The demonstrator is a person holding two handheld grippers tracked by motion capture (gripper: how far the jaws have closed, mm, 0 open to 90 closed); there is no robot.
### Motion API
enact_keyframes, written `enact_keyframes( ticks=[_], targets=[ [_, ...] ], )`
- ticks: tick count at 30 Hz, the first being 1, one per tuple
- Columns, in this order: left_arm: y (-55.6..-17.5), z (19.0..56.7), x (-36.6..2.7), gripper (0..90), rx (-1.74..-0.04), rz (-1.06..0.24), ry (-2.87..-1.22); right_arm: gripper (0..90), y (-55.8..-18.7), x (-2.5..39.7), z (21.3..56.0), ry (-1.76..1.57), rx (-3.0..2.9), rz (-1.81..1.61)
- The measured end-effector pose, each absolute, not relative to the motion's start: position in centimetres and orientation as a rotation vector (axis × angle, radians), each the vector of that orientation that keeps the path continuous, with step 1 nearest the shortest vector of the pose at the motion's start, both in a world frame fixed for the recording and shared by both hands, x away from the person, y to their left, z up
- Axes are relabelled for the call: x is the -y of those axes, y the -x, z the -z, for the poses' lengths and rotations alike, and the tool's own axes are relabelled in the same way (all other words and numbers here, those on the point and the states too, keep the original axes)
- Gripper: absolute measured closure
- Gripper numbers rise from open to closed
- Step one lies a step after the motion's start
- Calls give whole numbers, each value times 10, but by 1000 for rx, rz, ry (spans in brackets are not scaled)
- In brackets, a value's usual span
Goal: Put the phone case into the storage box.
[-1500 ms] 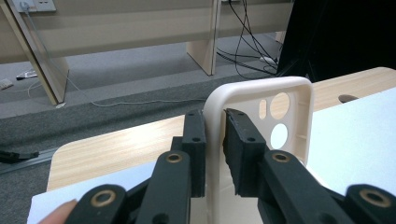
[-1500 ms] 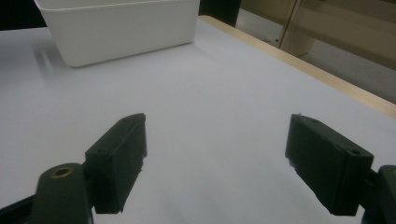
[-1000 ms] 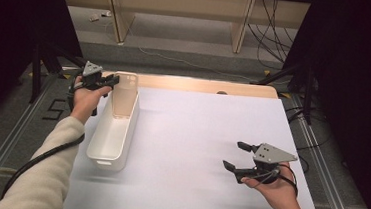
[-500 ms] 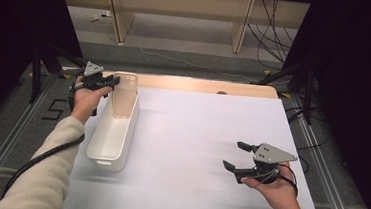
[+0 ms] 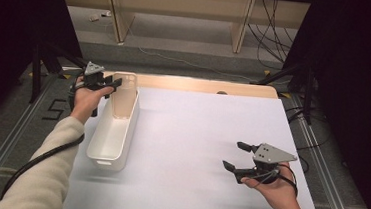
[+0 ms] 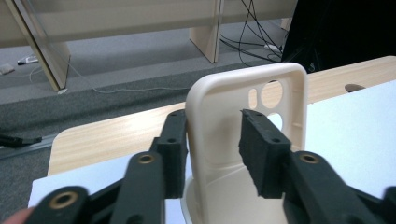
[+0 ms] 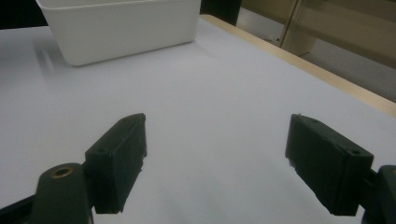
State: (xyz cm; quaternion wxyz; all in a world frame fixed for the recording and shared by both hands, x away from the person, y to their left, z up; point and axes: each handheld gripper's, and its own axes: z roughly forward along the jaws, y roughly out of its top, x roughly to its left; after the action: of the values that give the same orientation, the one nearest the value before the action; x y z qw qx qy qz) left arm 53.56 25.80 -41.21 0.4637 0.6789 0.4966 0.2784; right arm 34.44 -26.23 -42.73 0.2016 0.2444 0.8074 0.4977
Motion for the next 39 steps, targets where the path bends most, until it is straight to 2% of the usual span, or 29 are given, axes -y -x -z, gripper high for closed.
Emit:
enact_keyframes(
  ticks=[11, 15, 18, 25, 39],
  targets=[
    [-533, 410, -253, 416, -1221, -679, -1698, 219, -345, 262, 428, -684, -2254, -1391],
    [-532, 408, -250, 306, -1234, -666, -1685, 219, -345, 262, 427, -684, -2254, -1390],
    [-531, 406, -249, 256, -1231, -678, -1692, 219, -345, 262, 427, -683, -2254, -1392],
    [-527, 402, -249, 199, -1228, -692, -1696, 219, -345, 261, 427, -684, -2255, -1389],
    [-515, 396, -251, 166, -1211, -698, -1699, 219, -345, 261, 427, -686, -2254, -1389]
  ],
)
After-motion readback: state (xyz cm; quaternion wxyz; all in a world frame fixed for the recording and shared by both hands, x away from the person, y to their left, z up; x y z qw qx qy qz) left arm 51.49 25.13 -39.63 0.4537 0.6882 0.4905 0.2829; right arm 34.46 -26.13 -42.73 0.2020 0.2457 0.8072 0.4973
